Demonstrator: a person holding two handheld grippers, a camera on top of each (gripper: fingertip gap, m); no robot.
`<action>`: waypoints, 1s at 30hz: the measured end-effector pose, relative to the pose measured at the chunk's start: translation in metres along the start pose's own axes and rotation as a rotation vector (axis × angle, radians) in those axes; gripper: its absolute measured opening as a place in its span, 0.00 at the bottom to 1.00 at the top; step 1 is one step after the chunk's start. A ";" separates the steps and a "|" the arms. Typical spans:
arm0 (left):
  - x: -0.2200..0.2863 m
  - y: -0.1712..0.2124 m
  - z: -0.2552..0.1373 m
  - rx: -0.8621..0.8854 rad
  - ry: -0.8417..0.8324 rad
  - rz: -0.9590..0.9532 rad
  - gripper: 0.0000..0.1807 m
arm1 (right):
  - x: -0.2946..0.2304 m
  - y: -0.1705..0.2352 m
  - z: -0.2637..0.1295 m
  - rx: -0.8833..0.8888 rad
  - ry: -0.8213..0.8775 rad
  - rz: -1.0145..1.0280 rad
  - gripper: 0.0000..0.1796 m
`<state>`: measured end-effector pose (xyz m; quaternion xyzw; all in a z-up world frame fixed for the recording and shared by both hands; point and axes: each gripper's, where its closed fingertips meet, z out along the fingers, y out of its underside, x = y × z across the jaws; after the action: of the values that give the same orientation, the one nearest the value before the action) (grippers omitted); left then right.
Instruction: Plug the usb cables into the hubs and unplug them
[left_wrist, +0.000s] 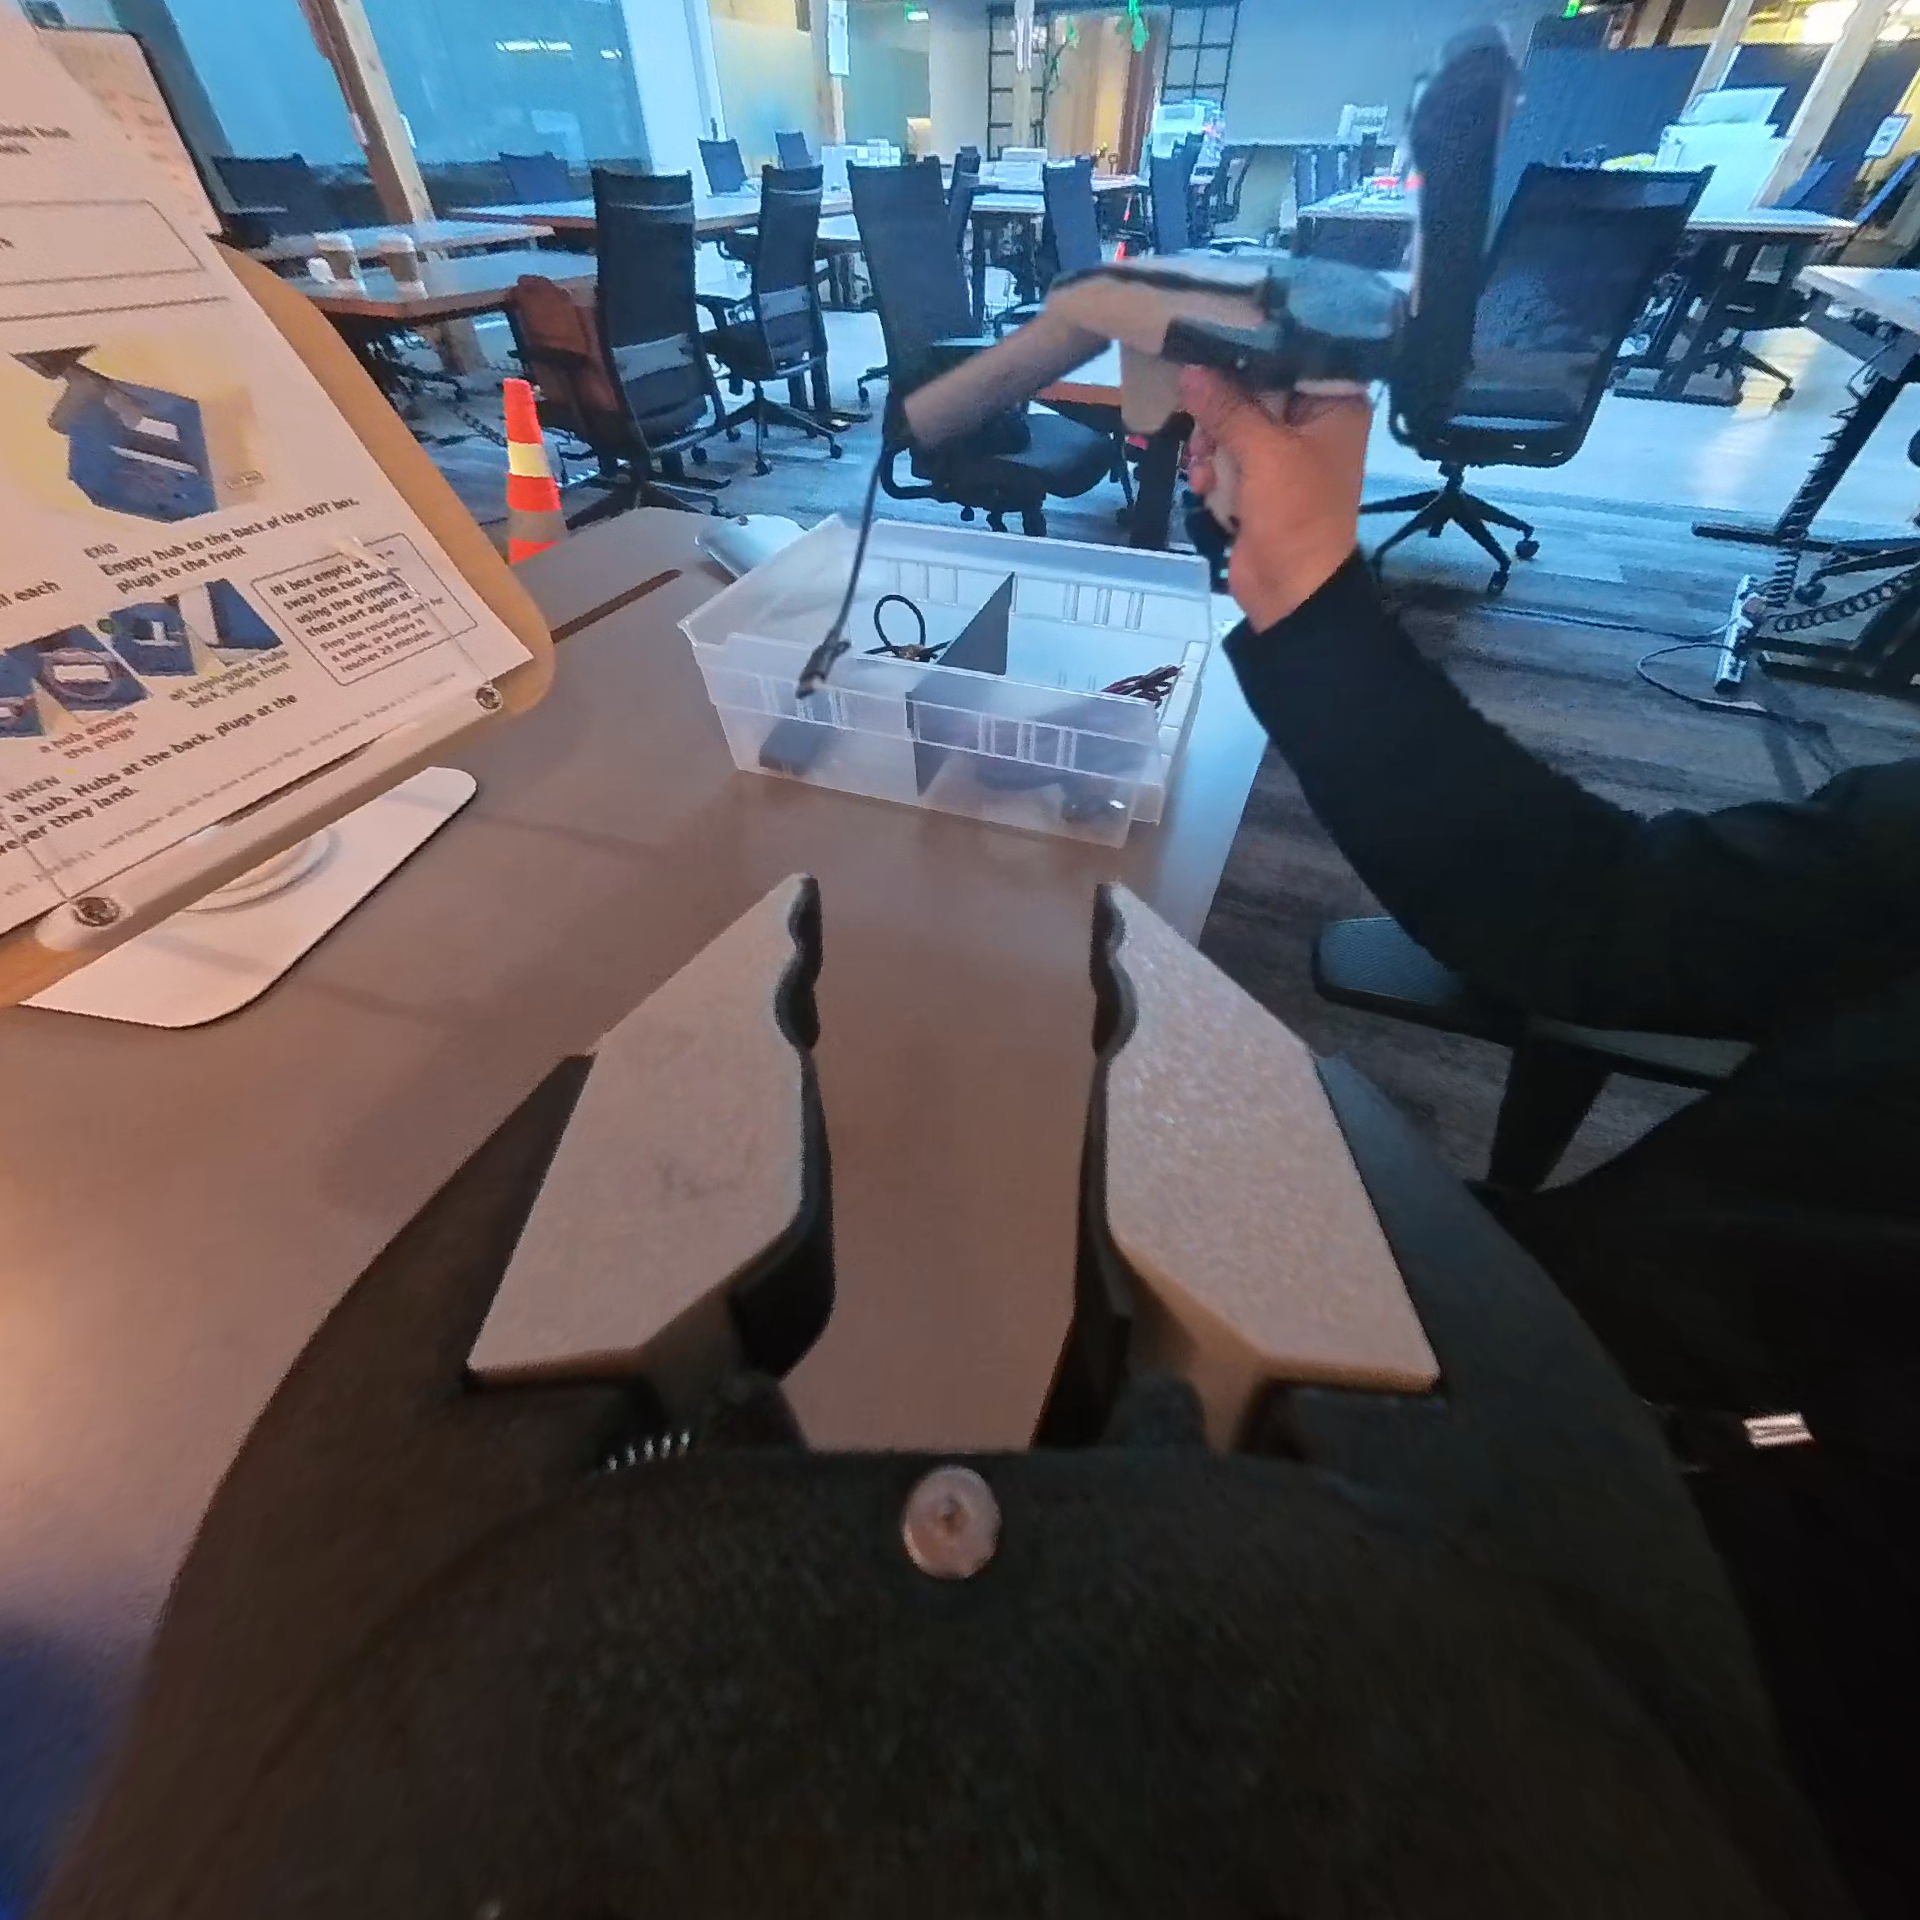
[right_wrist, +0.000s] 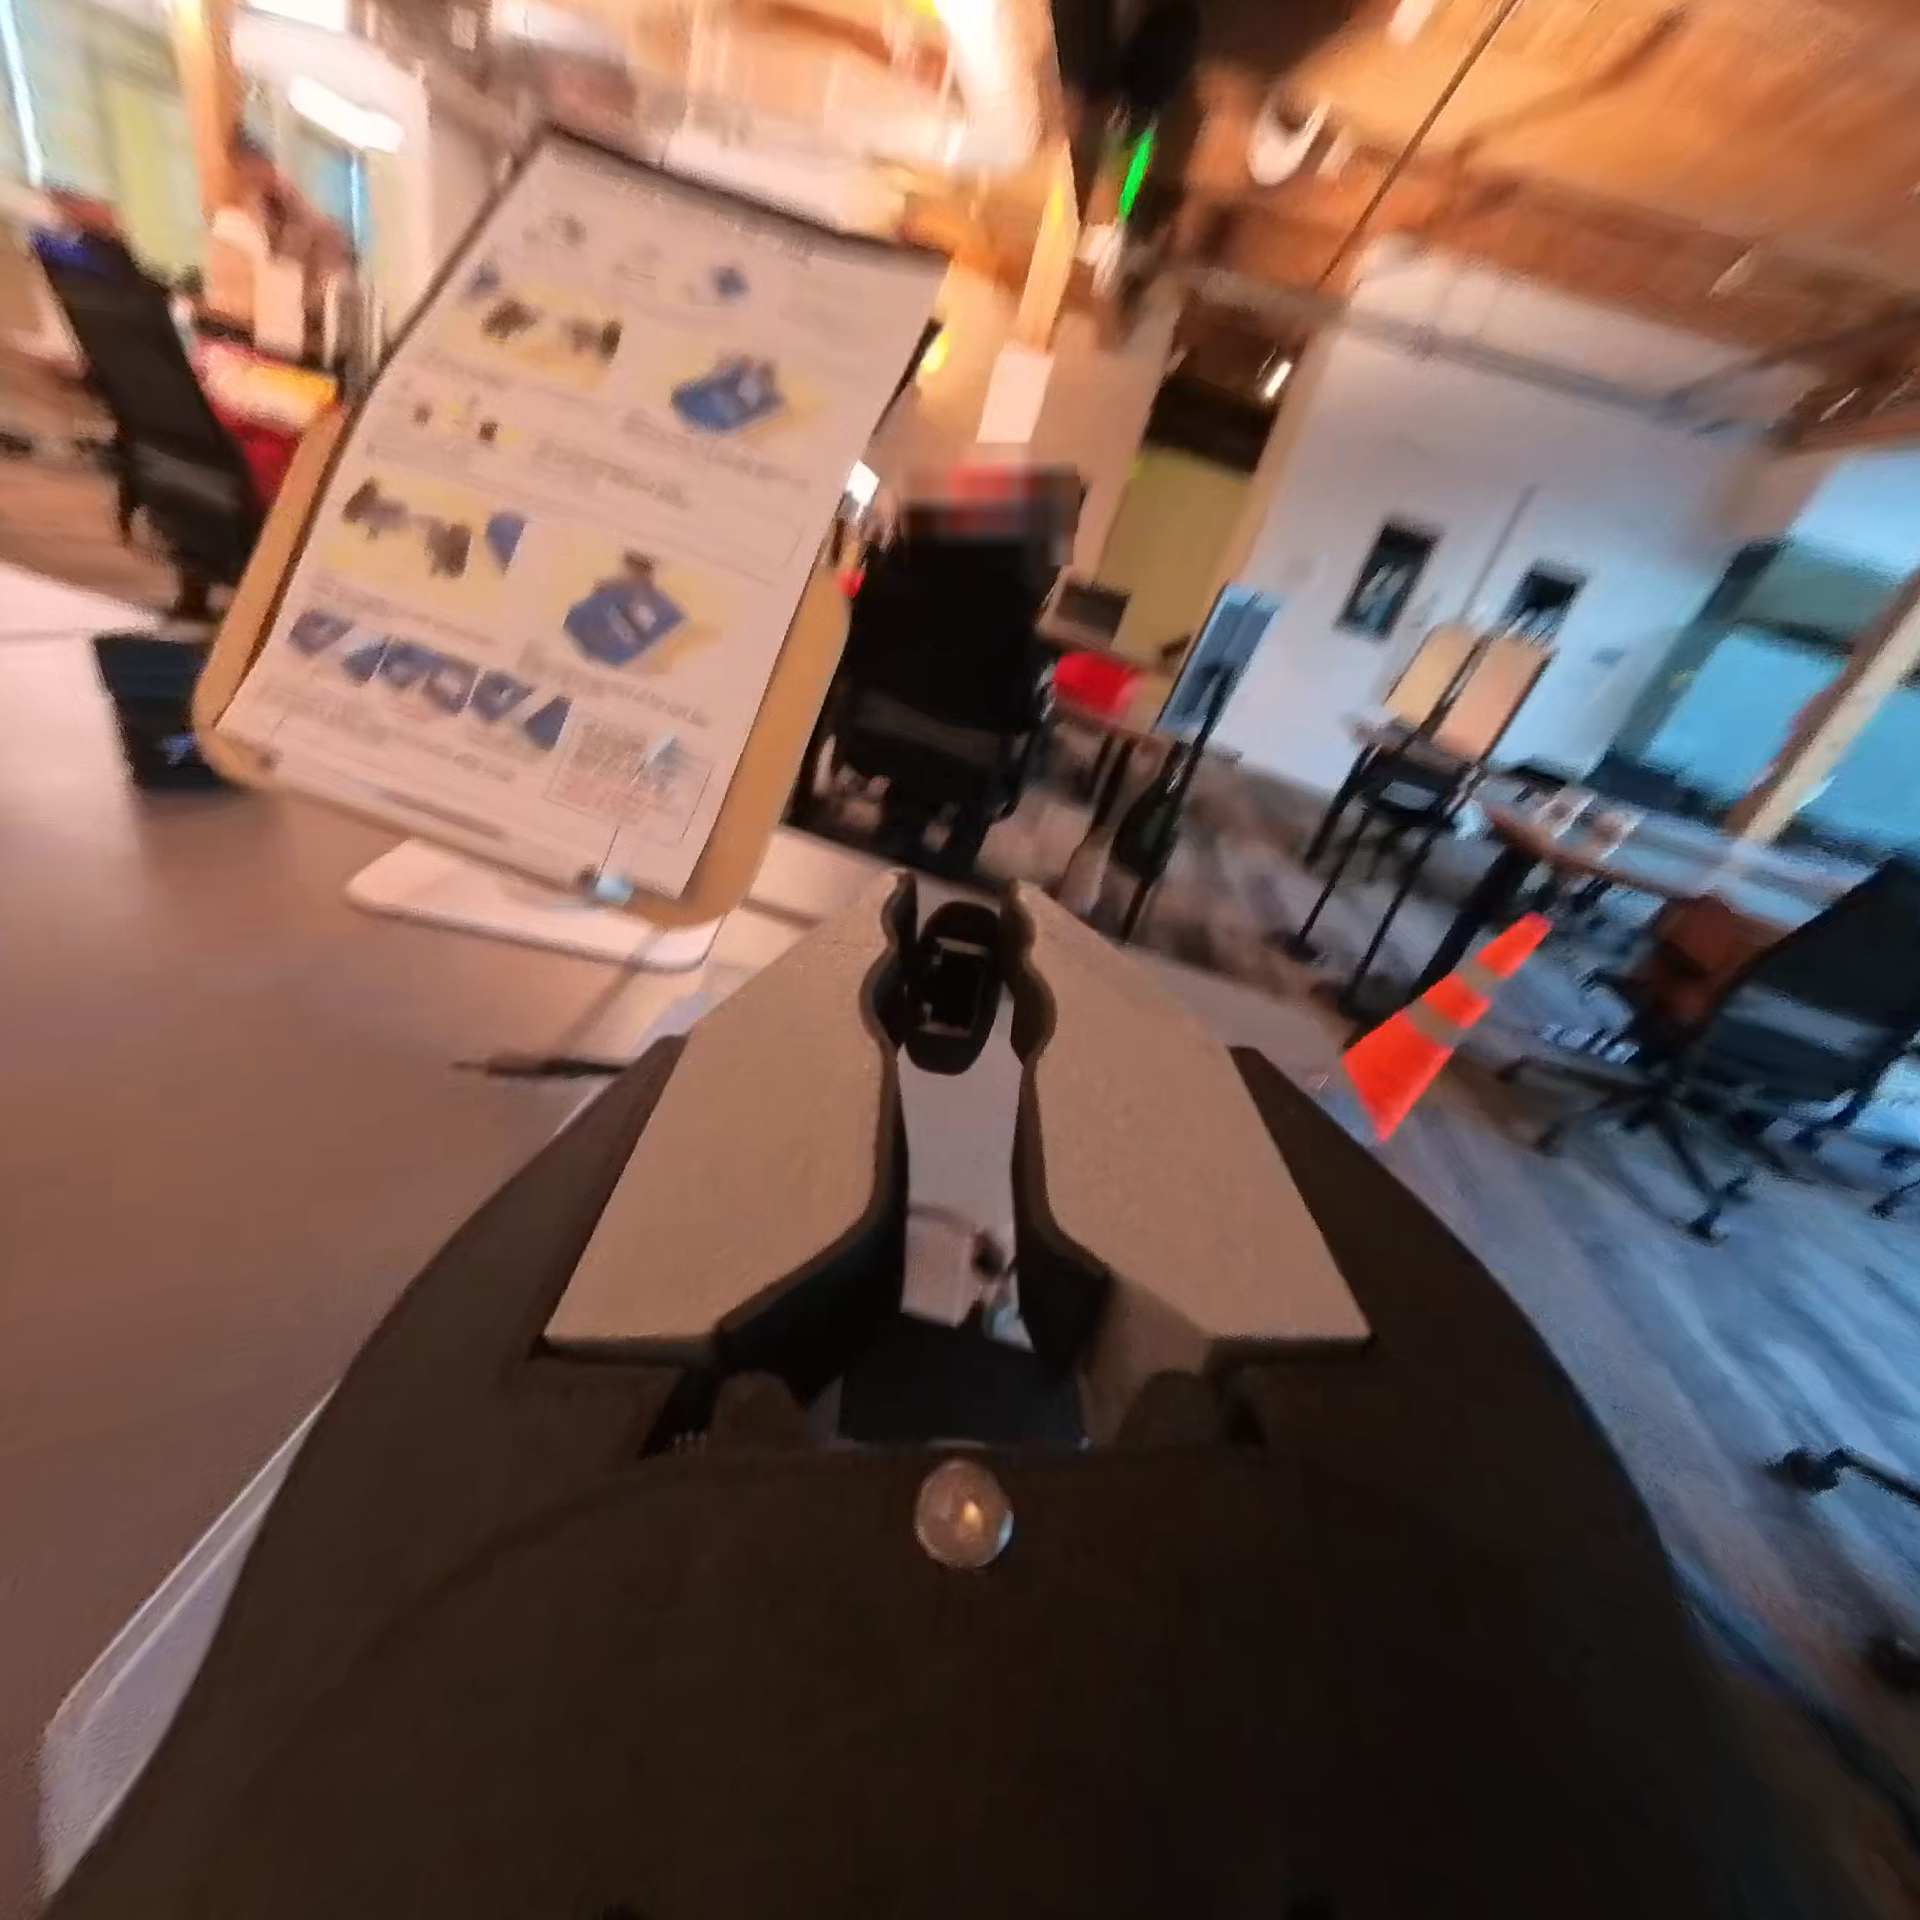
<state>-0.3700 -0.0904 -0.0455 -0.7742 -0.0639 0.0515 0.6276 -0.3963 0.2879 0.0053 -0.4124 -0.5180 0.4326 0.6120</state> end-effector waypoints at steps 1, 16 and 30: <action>0.000 0.000 -0.001 -0.003 -0.005 0.009 0.27 | 0.003 -0.010 -0.005 0.062 0.051 -0.033 0.07; 0.000 0.001 -0.020 0.002 -0.049 0.013 0.25 | -0.039 0.123 0.053 -0.600 -0.173 0.030 0.07; 0.000 0.007 -0.005 -0.021 -0.010 -0.014 0.26 | -0.022 0.090 0.037 -0.511 -0.106 0.055 0.19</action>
<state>-0.3690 -0.0971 -0.0515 -0.7801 -0.0732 0.0504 0.6193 -0.4442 0.2949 -0.0815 -0.5441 -0.6304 0.3252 0.4481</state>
